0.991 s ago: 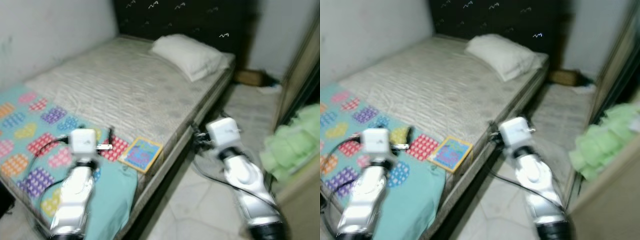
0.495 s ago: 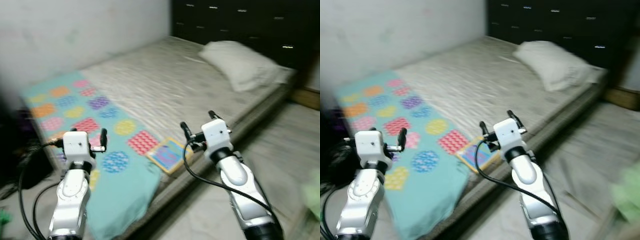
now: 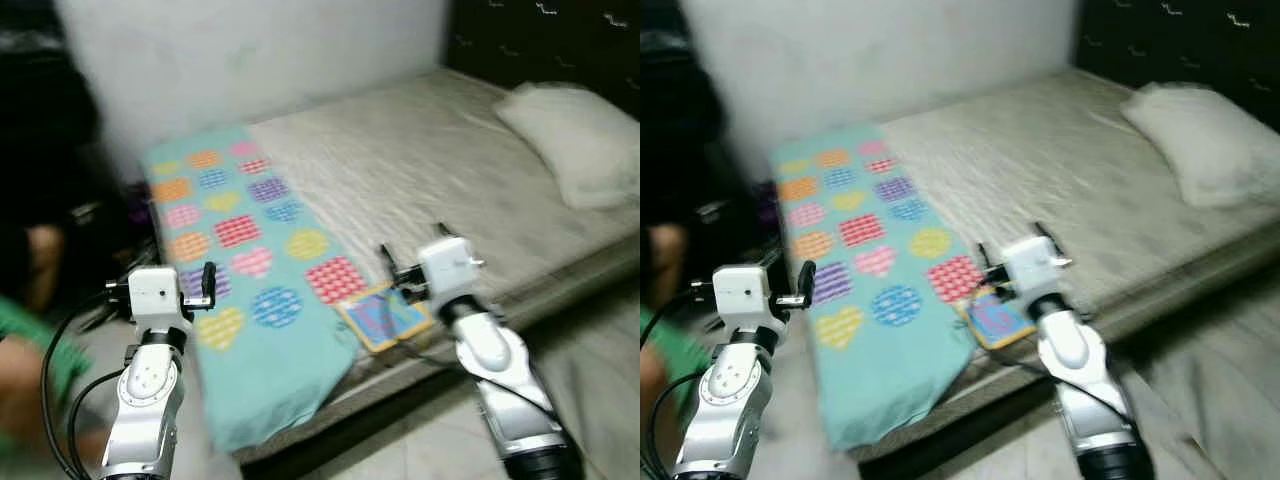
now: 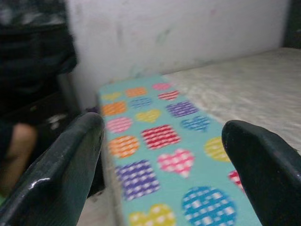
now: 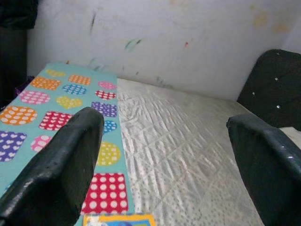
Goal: Clean up the room
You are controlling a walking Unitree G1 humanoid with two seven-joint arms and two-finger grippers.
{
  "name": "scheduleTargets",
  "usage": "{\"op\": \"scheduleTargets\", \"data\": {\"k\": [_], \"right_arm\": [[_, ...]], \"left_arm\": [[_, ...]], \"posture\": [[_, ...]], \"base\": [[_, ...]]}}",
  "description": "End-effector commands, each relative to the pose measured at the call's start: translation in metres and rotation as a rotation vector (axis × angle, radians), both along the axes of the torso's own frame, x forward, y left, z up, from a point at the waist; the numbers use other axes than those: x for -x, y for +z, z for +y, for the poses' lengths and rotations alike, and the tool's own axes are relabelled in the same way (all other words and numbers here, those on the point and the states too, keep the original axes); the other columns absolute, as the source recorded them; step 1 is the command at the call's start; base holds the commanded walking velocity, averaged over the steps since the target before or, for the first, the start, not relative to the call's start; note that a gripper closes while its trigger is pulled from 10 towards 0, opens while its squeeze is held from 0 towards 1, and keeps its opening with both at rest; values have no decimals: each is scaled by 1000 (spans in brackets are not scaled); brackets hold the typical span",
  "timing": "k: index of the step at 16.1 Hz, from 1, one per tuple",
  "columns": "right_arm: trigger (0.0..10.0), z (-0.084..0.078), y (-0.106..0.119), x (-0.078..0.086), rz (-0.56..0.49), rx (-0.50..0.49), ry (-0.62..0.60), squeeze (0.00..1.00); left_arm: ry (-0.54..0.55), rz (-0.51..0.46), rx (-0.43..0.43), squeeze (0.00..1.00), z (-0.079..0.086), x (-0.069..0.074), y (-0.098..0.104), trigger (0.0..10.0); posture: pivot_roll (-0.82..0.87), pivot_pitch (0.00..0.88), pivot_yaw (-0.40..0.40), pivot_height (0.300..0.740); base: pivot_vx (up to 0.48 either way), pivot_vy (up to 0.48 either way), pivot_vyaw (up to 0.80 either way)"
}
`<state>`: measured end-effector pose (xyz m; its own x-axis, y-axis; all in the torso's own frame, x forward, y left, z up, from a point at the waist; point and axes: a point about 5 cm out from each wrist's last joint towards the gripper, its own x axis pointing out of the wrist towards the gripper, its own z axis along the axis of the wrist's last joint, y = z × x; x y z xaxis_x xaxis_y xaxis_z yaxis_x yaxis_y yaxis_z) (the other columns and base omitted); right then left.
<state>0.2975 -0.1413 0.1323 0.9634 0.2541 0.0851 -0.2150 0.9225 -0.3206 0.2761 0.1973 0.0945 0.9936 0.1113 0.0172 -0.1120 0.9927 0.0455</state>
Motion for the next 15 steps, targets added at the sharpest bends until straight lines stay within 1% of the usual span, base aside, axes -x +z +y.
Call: {"op": "scheduleTargets", "data": {"k": [1,3,12,13,15], "right_arm": [[10000,15,4,0,-12,-22,49,0],[10000,17,5,-1,-15,-25,57,0],[10000,15,5,-1,-16,-38,52,0],[10000,14,5,0,-20,-43,42,0],[10000,10,5,-1,-16,-82,19,0]], "left_arm": [[20,7,-6,0,8,1,0,10000],[11,5,-6,0,5,-1,1,10000],[-8,3,2,0,3,-4,2,10000],[-9,5,8,0,3,-3,1,10000],[-9,6,19,0,4,-3,1,10000]], "posture": [[-217,0,59,740],[-218,0,59,740],[-222,0,62,740],[-221,0,62,740],[-220,0,62,740]], "base": [[0,0,800],[0,0,800],[0,0,800],[0,0,0],[0,0,0]]}}
